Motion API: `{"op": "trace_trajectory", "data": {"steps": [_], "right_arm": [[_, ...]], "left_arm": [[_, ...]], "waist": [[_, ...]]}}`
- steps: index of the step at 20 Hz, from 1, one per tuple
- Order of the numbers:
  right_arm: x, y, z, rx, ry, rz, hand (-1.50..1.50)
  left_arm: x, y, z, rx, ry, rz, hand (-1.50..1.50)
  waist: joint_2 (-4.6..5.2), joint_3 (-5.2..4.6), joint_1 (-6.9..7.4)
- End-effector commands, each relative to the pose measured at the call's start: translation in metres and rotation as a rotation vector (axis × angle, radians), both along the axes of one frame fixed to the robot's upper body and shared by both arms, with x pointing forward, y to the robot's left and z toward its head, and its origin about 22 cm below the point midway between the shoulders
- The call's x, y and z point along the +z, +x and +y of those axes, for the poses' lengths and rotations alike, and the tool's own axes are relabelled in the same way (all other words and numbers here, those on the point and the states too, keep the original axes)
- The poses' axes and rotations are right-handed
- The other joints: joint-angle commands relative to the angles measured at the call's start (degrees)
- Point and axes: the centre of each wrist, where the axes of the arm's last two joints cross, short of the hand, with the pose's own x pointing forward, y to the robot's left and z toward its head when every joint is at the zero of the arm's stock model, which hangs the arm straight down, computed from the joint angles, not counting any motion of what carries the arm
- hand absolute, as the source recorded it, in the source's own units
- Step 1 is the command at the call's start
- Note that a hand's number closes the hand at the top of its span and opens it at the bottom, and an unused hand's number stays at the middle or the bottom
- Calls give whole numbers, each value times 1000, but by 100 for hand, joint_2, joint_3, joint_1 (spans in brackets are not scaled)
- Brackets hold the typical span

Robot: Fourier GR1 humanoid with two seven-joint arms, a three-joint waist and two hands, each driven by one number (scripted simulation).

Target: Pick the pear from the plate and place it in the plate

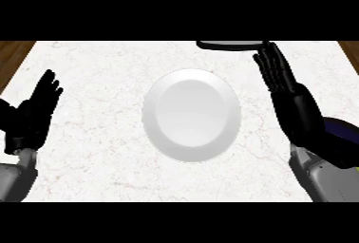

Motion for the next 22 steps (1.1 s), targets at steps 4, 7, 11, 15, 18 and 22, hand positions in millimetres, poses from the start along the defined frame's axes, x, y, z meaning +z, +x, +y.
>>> {"op": "trace_trajectory", "data": {"steps": [4,7,11,15,18,22], "right_arm": [[-46,-24,-2,405,-89,352,150],[-18,-9,-57,227,-766,287,150],[-113,-72,-90,210,-762,556,150],[-122,-100,-132,110,-396,549,-150],[-111,-106,-158,92,-305,502,-150],[-72,-88,-196,38,-350,395,-150]], "left_arm": [[44,7,-15,-145,75,-201,0],[39,8,-20,-190,80,-186,0],[37,4,-6,-226,83,-220,0],[31,6,-16,-230,67,-225,0],[44,-3,-11,-257,76,-219,0],[34,10,-27,-256,89,-230,0]], "waist": [[5,20,-45],[-161,-170,-141],[7,13,-268],[-3,17,-337],[-14,15,-184],[8,12,-168]]}}
